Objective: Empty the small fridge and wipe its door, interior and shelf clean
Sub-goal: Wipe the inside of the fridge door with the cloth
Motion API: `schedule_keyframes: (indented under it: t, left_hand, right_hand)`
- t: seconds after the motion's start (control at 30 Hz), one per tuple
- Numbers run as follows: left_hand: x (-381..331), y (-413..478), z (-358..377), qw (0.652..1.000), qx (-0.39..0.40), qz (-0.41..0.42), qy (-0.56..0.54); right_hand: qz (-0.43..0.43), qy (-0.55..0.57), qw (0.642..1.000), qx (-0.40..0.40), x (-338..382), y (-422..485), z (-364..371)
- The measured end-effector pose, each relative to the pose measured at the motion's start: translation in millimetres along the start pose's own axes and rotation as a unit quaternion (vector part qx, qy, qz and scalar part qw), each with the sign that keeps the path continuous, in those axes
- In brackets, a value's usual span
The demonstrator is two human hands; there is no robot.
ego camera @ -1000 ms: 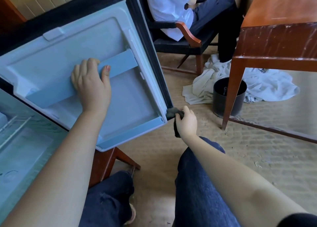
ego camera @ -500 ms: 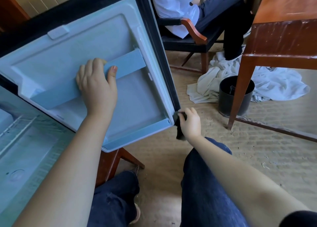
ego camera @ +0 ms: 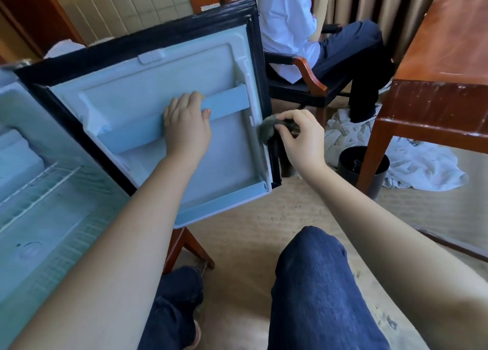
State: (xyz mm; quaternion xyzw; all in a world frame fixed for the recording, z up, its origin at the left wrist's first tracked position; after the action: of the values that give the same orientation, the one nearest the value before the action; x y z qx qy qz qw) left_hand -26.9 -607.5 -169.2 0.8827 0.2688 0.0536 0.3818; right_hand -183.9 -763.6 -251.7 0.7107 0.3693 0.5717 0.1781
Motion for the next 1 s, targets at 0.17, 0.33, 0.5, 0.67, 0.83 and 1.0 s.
schedule_keyframes:
  t: [0.17,0.33,0.5,0.67,0.83,1.0]
  left_hand:
    - [18.8,-1.5,-22.4,0.981,0.183,0.038,-0.046]
    - [38.8,-69.0,-61.9,0.966,0.24,-0.021,-0.098]
    - [45.9,-140.2,-96.9,0.93,0.234,-0.148,-0.242]
    - [83.1,-184.7,-127.9,0.928,0.124,-0.258,-0.237]
    - [128.9,-219.4,-151.4,0.927,0.092,-0.31,-0.191]
    - [173.7,-240.3,-162.0,0.931,0.069,-0.331,-0.141]
  right_hand:
    - [-0.005,-0.027,0.996,0.084,32.0,-17.3,-3.0]
    - [-0.022,-0.021,0.986,0.165,84.3,-39.3,14.5]
    - [-0.013,0.053,0.97,0.235,142.5,-76.0,51.5]
    - [-0.076,0.11,0.944,0.301,190.6,-117.7,92.2]
    - [-0.103,0.117,0.905,0.396,207.6,-155.2,133.6]
    - [-0.135,0.103,0.87,0.463,219.0,-179.5,169.6]
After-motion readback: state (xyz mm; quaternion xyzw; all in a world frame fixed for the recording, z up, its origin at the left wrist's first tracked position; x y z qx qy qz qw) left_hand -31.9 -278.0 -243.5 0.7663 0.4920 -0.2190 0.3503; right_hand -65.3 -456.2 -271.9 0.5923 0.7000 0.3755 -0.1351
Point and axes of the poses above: each hand's wrist, its own y-axis towards the middle knuckle, its own z-axis out of the palm, x = y × z, the point moved 4 cm from there along y, towards the middle knuckle, and after that the axes turned 5 degrees about -y, right-handed, at the moved point
